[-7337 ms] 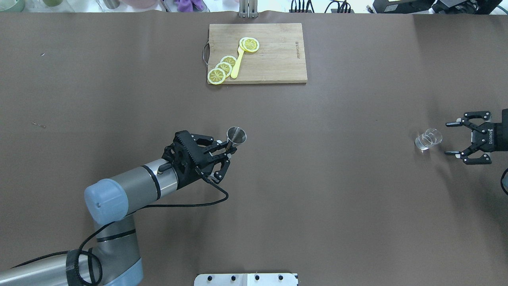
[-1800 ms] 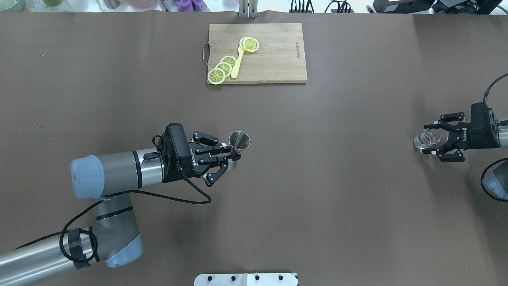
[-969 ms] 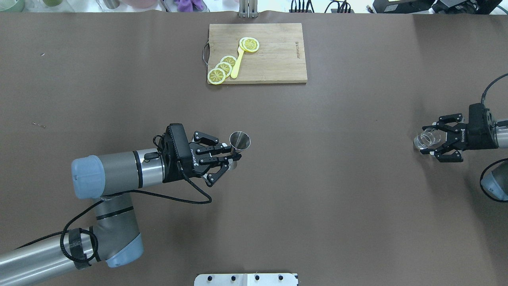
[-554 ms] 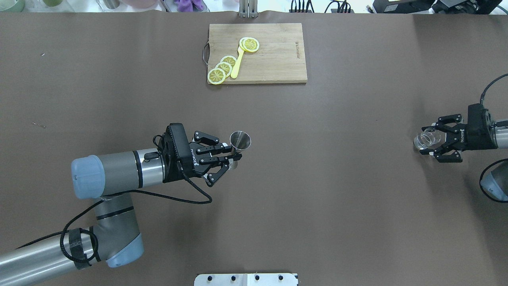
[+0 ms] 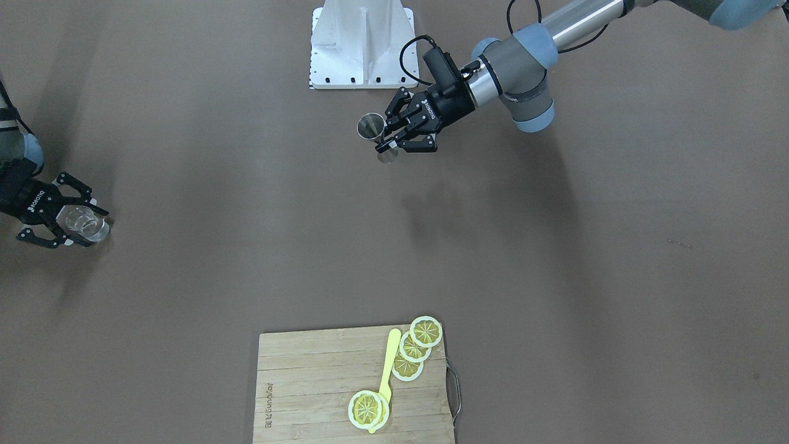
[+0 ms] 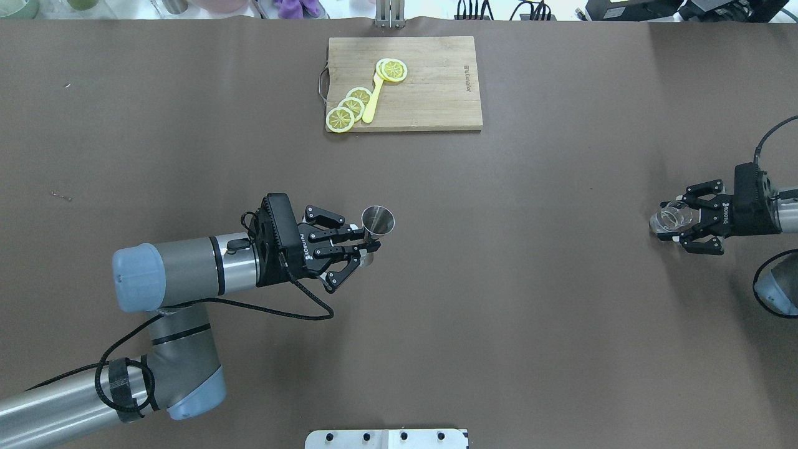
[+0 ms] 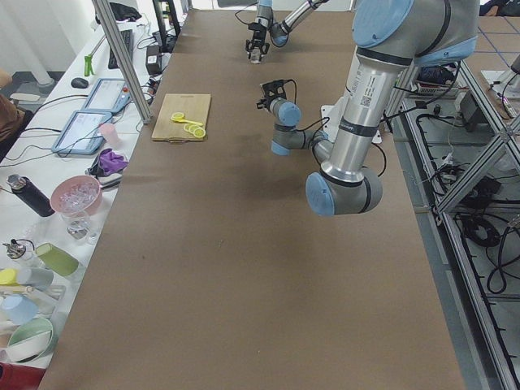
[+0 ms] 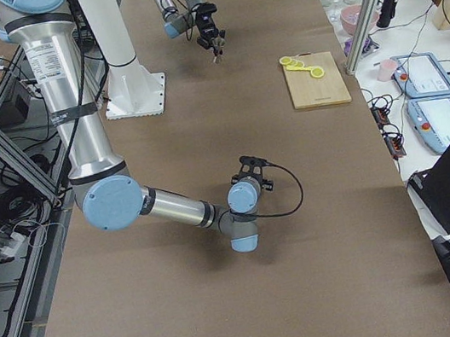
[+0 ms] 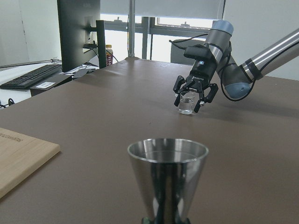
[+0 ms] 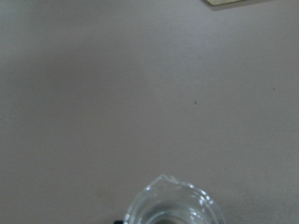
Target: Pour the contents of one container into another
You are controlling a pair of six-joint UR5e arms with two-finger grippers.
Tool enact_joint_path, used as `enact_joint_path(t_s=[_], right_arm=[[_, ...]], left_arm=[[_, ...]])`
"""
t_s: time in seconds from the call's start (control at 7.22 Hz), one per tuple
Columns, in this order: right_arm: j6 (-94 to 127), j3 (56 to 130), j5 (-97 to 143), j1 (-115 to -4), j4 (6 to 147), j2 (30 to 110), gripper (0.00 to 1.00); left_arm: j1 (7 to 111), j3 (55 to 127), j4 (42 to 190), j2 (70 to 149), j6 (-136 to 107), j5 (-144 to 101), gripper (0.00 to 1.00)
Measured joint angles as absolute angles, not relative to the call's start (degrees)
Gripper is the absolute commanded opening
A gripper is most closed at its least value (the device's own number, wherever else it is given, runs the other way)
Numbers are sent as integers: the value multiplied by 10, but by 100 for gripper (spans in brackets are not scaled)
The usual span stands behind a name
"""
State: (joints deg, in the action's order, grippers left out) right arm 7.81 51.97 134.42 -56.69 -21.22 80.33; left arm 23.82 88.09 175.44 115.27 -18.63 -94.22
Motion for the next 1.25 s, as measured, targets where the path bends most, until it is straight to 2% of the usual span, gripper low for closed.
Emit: enact_joint_path(t_s=[0.28,1.25], right_arm=[[78,522,1344,-567,-212,803,49],[77,543,1345,-569,-206,804,17]], left_arm=[[238,881,1753,1154,-187,-942,0],[237,880,1749,1156,-187,-943,0]])
